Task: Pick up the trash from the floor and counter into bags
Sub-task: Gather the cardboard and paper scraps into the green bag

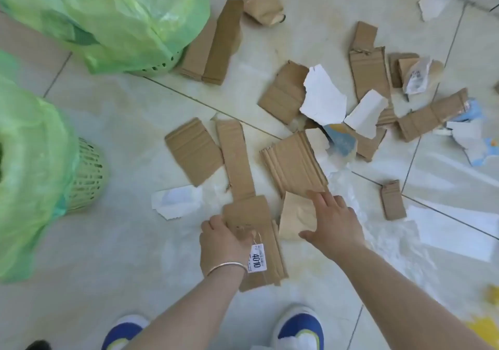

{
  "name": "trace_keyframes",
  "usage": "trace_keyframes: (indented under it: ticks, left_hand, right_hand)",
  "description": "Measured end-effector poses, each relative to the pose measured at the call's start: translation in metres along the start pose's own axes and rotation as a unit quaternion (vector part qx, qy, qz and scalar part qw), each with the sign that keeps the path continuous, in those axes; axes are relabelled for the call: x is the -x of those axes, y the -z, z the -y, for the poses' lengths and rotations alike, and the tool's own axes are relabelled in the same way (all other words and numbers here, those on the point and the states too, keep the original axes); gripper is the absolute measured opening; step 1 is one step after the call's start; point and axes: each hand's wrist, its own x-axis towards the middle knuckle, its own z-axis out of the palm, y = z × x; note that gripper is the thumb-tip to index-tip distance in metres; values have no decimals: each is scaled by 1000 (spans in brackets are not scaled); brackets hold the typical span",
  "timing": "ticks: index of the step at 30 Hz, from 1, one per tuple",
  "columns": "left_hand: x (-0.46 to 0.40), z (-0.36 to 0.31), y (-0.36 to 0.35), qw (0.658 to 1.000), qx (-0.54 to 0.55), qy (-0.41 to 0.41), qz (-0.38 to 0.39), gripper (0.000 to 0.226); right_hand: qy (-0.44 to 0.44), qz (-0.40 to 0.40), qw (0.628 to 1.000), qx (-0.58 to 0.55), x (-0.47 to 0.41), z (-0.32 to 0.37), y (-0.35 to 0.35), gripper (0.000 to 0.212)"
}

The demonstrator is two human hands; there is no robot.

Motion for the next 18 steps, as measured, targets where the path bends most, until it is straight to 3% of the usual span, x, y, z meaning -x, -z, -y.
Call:
trace_keyframes:
  ticks: [5, 9, 12, 14, 16, 18]
  left_hand:
    - [-6, 1, -17, 987, 130, 95, -5, 72]
    - [-10, 1, -21, 982, 145, 125, 7, 69]
    - [-7, 2, -17, 969, 204, 134, 38, 38]
    - [-3, 2, -10, 936, 312, 141, 80, 19]
    - [3, 0, 1, 900, 394, 135, 129, 13]
    - [4, -4, 13, 884, 424, 112, 161, 10]
  right_hand:
    - [-22, -5, 999, 32, -16, 5, -14, 75]
    - [-59, -6, 997, 47, -20, 8, -20, 64]
    - [-81, 36, 996, 4, -19, 5, -20, 46]
    - [-106, 56, 992, -49, -18, 1, -16, 39]
    - [-132, 72, 984, -93, -15, -3, -9, 43]
    - [-157, 78, 972, -158, -15, -7, 0, 49]
